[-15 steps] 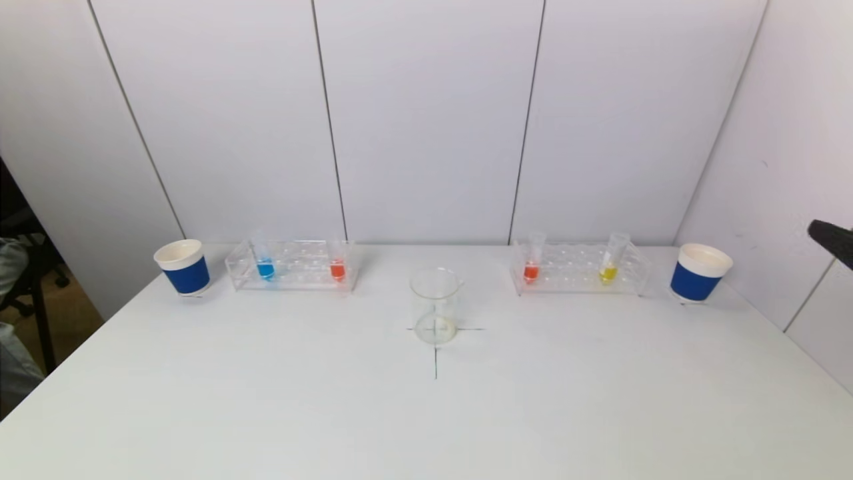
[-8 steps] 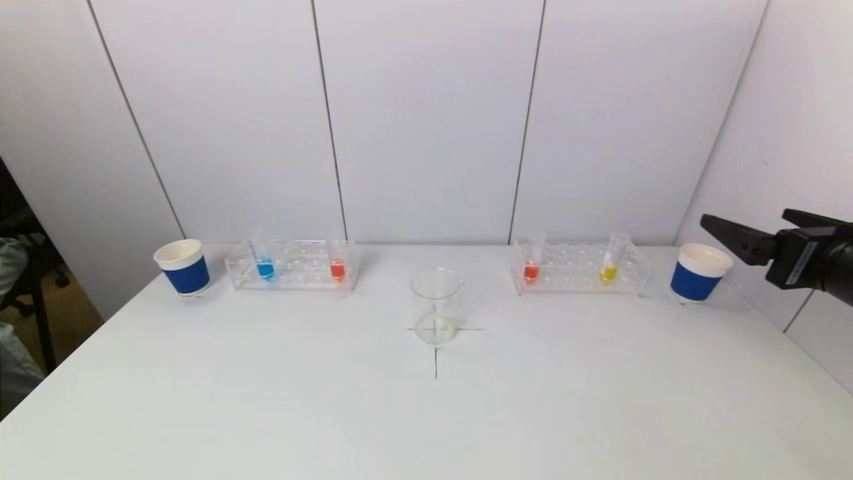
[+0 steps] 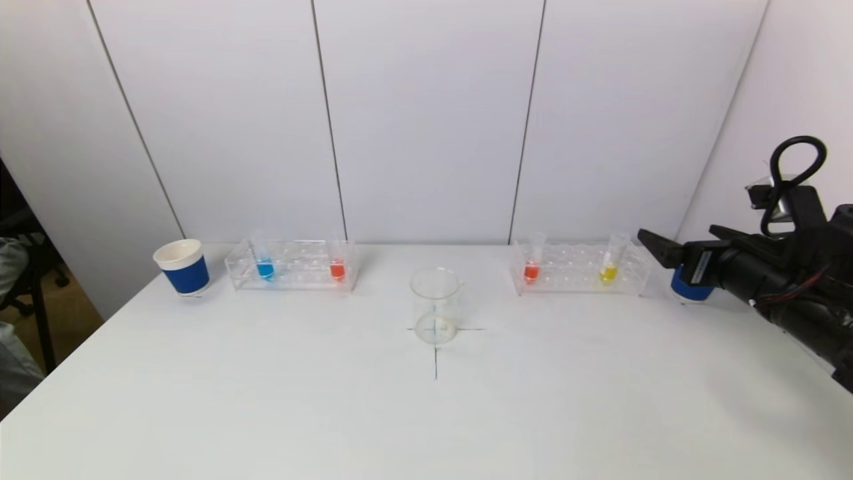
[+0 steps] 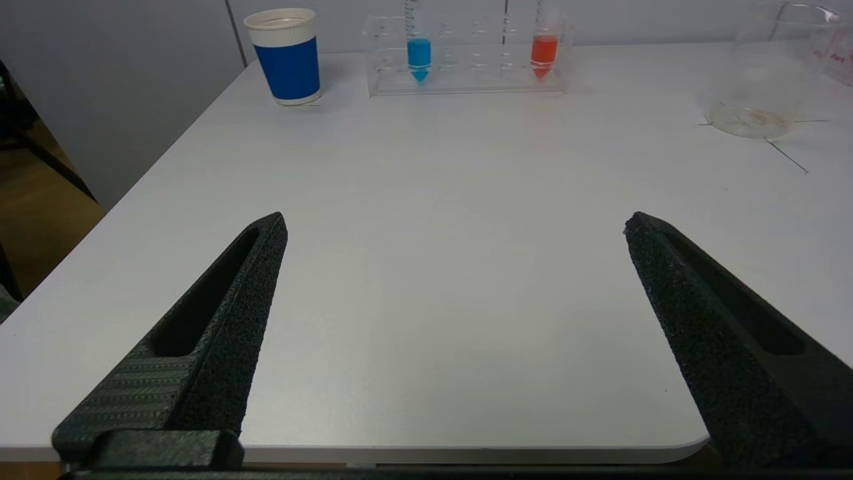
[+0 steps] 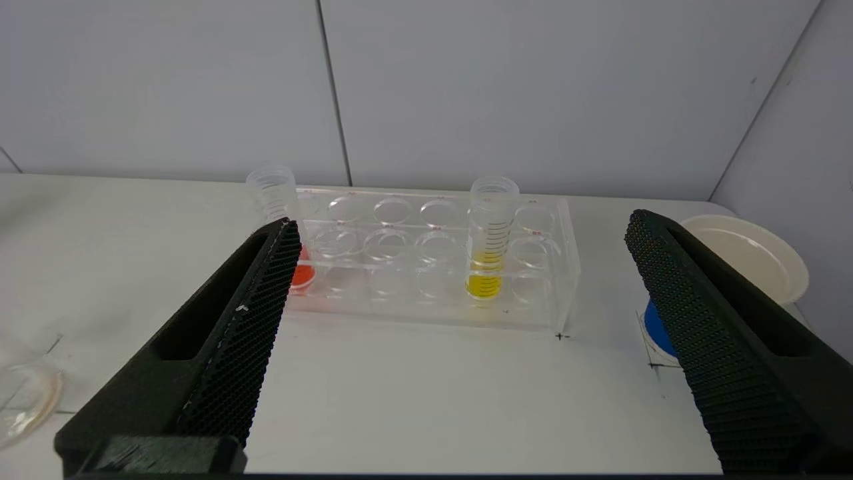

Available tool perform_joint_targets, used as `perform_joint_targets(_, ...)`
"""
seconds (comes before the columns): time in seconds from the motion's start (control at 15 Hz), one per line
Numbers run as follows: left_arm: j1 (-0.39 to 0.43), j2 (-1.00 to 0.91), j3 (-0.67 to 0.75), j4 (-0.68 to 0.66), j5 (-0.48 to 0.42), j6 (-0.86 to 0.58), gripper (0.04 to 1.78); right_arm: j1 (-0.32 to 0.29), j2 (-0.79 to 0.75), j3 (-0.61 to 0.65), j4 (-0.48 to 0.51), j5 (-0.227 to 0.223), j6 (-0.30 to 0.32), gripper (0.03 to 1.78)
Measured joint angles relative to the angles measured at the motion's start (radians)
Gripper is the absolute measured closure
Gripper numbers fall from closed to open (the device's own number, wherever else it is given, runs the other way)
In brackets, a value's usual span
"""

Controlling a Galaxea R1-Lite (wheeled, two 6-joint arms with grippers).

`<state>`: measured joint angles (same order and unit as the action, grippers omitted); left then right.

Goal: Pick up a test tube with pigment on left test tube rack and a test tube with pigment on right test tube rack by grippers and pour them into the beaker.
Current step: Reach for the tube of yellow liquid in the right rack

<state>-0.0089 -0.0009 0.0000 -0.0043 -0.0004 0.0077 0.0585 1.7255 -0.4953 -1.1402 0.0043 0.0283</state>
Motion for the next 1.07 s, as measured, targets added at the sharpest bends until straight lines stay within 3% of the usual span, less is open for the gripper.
perform_joint_targets(0.2, 0.000, 0.000, 0.000, 0.000, 0.000, 0.000, 0.05, 0.026, 0.149, 0.003, -0.199, -0.043, -0.002, 0.04)
perform_joint_targets(0.33, 0.000, 0.000, 0.000, 0.000, 0.000, 0.000, 0.05, 0.032, 0.222, -0.005, -0.261, -0.050, -0.002, 0.04)
perform_joint_targets(0.73, 0.000, 0.000, 0.000, 0.000, 0.000, -0.001, 0.05, 0.034, 0.380, -0.048, -0.372, -0.081, -0.002, 0.04)
perform_joint_targets(1.07, 0.000, 0.000, 0.000, 0.000, 0.000, 0.000, 0.05, 0.020, 0.446, -0.087, -0.381, -0.097, 0.002, 0.04)
